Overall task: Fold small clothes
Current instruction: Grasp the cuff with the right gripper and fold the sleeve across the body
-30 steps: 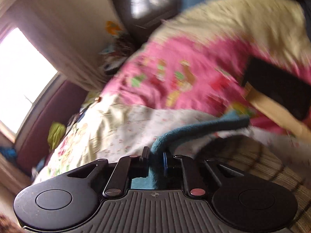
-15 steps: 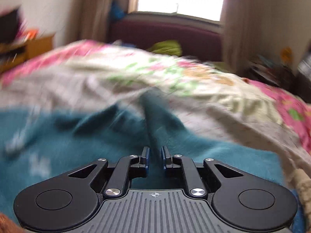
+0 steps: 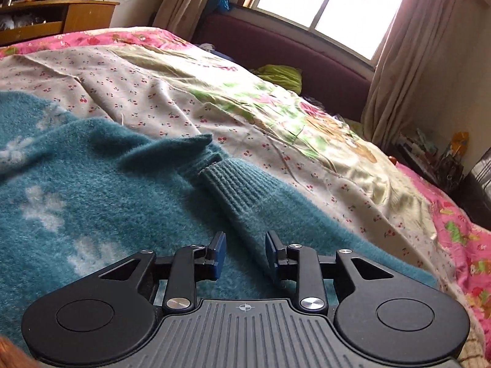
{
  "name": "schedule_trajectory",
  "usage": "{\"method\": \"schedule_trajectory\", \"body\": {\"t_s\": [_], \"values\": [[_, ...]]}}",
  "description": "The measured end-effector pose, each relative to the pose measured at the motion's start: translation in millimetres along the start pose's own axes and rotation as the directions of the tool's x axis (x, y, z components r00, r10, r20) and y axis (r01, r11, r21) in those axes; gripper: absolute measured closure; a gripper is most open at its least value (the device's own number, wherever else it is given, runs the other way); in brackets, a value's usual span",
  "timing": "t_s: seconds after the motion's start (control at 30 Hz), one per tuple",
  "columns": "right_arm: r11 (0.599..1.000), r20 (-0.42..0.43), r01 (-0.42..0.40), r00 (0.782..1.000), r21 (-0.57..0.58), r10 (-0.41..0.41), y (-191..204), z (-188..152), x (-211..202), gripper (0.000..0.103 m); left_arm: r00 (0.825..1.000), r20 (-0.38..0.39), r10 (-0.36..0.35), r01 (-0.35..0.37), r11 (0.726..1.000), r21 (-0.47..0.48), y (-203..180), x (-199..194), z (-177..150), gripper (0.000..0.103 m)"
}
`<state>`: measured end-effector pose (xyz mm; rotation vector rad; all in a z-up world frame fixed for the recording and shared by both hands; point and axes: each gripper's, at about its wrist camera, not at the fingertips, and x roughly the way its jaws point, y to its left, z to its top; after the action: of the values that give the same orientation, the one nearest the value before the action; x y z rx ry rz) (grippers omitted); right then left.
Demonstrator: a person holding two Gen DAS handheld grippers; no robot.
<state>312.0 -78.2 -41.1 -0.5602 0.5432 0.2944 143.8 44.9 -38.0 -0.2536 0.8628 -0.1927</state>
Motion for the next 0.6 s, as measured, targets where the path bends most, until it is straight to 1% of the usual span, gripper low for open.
{"method": "schedule_trajectory", "body": {"t_s": [0.07,0.1,0.13,0.2,0.23,0.27,0.33,0.37,0.4,0.5,0.53,0.6], "values": [[1.0,-0.002,-0.003,1.0,-0.029,0.003,4.0,5.0,12.6,0.069,1.0,0.0,0.004,-0.004,1.0,-0.003,0.9,1.3,0.5,0.002],[0.999,-0.008,0.005,1.0,-0.042,-0.005,6.3,7.5,20.2,0.068,1.0,0.0,0.007,-0.007,1.0,-0.003,0.6,0.9,-0.1,0.002],[0.999,-0.015,0.016,1.0,-0.048,-0.017,7.2,9.3,27.6,0.068,1.0,-0.002,0.009,-0.009,1.0,-0.005,1.0,1.8,0.2,0.002],[0.998,-0.033,0.039,0.999,-0.041,-0.041,5.9,10.8,39.8,0.072,1.0,-0.007,0.012,-0.012,1.0,-0.01,2.5,4.2,0.7,0.002],[0.999,-0.043,0.032,0.999,-0.027,-0.033,3.8,11.4,43.3,0.074,1.0,-0.008,0.013,-0.014,1.0,-0.011,3.1,5.3,0.9,0.002],[1.0,-0.044,0.023,0.999,-0.004,-0.023,1.2,11.9,43.4,0.084,1.0,-0.011,0.015,-0.015,1.0,-0.012,3.7,6.5,0.9,0.002],[0.999,-0.037,0.008,0.999,0.041,-0.006,-3.4,15.5,35.3,0.095,1.0,-0.015,0.015,-0.015,1.0,-0.017,4.9,8.0,0.8,0.002],[0.997,-0.028,-0.002,1.0,0.075,0.004,-6.7,18.1,28.0,0.096,1.0,-0.014,0.013,-0.013,1.0,-0.019,5.2,7.6,0.7,0.002],[0.994,-0.022,-0.017,1.0,0.107,0.02,-10.0,20.9,20.7,0.096,1.0,-0.01,0.011,-0.011,1.0,-0.02,4.4,5.9,0.3,0.002],[0.98,0.035,-0.109,0.994,0.168,0.105,-14.4,28.9,-4.2,0.097,1.0,0.0,0.005,-0.005,1.0,-0.015,3.6,3.0,-0.4,0.002],[0.973,0.06,-0.148,0.988,0.175,0.14,-12.8,31.6,-12.9,0.097,1.0,0.001,0.004,-0.004,1.0,-0.012,3.0,2.5,-0.7,0.002],[0.964,0.098,-0.219,0.974,0.148,0.206,-2.5,35.5,-25.2,0.097,1.0,0.003,0.002,-0.002,1.0,-0.008,2.3,1.7,-1.0,0.002]]}}
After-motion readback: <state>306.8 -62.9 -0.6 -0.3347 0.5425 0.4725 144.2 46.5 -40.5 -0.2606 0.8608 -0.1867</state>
